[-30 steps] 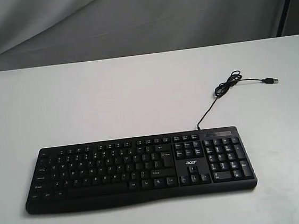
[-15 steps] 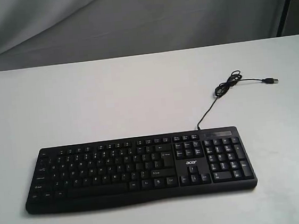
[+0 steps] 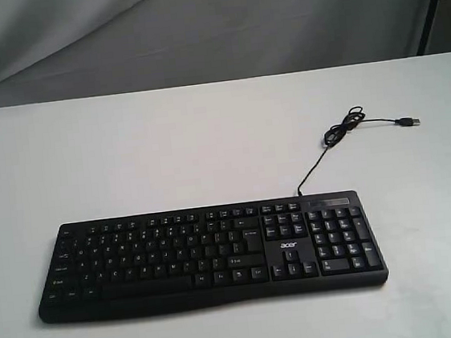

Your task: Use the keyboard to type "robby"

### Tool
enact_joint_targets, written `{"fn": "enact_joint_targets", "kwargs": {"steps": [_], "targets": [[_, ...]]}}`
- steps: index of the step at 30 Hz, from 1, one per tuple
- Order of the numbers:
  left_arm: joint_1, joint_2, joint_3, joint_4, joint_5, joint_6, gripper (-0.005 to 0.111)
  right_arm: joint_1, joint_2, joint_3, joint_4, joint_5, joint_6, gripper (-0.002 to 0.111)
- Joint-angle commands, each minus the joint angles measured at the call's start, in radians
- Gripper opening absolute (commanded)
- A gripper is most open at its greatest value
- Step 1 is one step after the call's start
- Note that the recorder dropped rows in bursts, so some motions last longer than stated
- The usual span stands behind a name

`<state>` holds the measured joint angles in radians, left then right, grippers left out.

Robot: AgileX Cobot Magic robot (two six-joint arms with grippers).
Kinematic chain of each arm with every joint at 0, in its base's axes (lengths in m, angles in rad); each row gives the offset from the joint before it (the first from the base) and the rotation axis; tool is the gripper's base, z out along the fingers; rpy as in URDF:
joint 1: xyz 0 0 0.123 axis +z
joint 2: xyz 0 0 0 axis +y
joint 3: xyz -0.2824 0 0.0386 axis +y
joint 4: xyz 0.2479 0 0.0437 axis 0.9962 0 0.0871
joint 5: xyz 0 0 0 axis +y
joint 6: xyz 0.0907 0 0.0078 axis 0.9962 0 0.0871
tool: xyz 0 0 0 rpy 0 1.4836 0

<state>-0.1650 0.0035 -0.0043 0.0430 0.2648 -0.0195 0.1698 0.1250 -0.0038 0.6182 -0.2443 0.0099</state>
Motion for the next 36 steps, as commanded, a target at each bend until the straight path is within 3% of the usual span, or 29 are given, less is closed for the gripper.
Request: {"fn": "enact_joint_targets", "kwargs": {"steps": [1,6,14,22,36], "targets": [[-0.006,-0.003,0.004,0.005,-0.005,-0.003,0.0,-0.01,-0.006,0.004,-0.204,0.144,-0.001,0.0],[-0.006,-0.003,0.004,0.005,-0.005,-0.003,0.0,-0.01,-0.006,0.004,-0.443,0.289,-0.001,0.0],[-0.006,-0.003,0.004,0.005,-0.005,-0.003,0.0,-0.01,-0.065,0.004,-0.583,0.471,-0.001,0.0],[-0.006,-0.003,0.004,0.005,-0.005,-0.003,0.0,-0.086,-0.125,0.004,-0.608,0.575,0.001,0.0],[-0.006,-0.003,0.004,0.005,-0.005,-0.003,0.0,-0.089,-0.125,0.004,-0.63,0.589,0.018,0.0]]}}
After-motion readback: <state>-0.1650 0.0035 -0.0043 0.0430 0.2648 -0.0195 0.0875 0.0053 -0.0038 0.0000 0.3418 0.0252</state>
